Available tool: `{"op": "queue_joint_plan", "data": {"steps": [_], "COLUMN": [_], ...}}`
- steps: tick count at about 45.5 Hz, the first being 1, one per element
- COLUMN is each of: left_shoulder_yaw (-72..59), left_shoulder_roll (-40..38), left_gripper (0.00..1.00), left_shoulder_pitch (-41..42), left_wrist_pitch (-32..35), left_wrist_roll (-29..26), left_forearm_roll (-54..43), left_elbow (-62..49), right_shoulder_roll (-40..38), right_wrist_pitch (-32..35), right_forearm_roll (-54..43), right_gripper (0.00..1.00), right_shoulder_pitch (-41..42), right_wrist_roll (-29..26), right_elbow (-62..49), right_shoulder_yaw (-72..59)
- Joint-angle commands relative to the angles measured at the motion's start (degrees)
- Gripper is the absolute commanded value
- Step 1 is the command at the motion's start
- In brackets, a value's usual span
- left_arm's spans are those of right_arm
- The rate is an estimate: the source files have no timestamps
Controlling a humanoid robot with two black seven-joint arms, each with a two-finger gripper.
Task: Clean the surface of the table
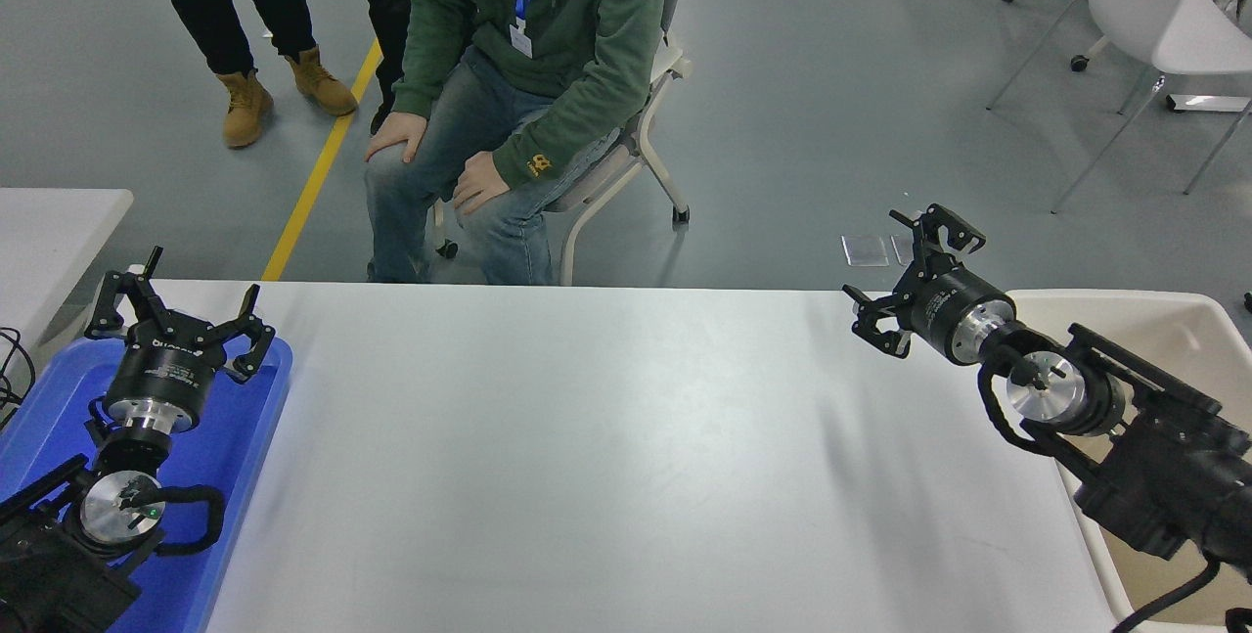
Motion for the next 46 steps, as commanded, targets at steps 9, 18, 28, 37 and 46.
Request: {"op": "queue_joint_plan", "data": {"steps": [9, 18, 28, 37, 46], "left_shoulder_yaw": [0.0, 0.0, 0.0, 0.0, 0.0], "left_shoulder_roll": [0.0, 0.0, 0.0, 0.0, 0.0], "left_gripper": [1.00, 1.00, 1.00, 1.00, 1.00], "left_shoulder_pitch": [-0.1, 0.0, -0.1, -0.1, -0.1], "left_wrist_pitch": [0.1, 0.0, 0.0, 0.0, 0.1], "left_wrist_roll": [0.0, 0.0, 0.0, 0.0, 0.0], "left_forearm_roll": [0.0, 0.0, 0.0, 0.0, 0.0], "left_elbow": [0.0, 0.0, 0.0, 0.0, 0.0], "right_shoulder_roll": [3.0, 4.2, 4.3, 3.7, 3.4], "right_wrist_pitch": [1.8, 3.4, 3.3, 3.1, 2.7], "right_forearm_roll": [5.7, 5.7, 5.6, 3.6, -7.7], "right_gripper": [1.00, 1.00, 1.00, 1.00, 1.00], "right_shoulder_pitch": [-1.3, -1.4, -2.2, -2.4, -2.4], "right_wrist_roll": [0.4, 0.4, 0.5, 2.5, 5.4], "right_elbow": [0.3, 0.3, 0.2, -0.5, -0.8], "right_shoulder_yaw": [1.7, 2.7, 3.2, 2.5, 3.0]}}
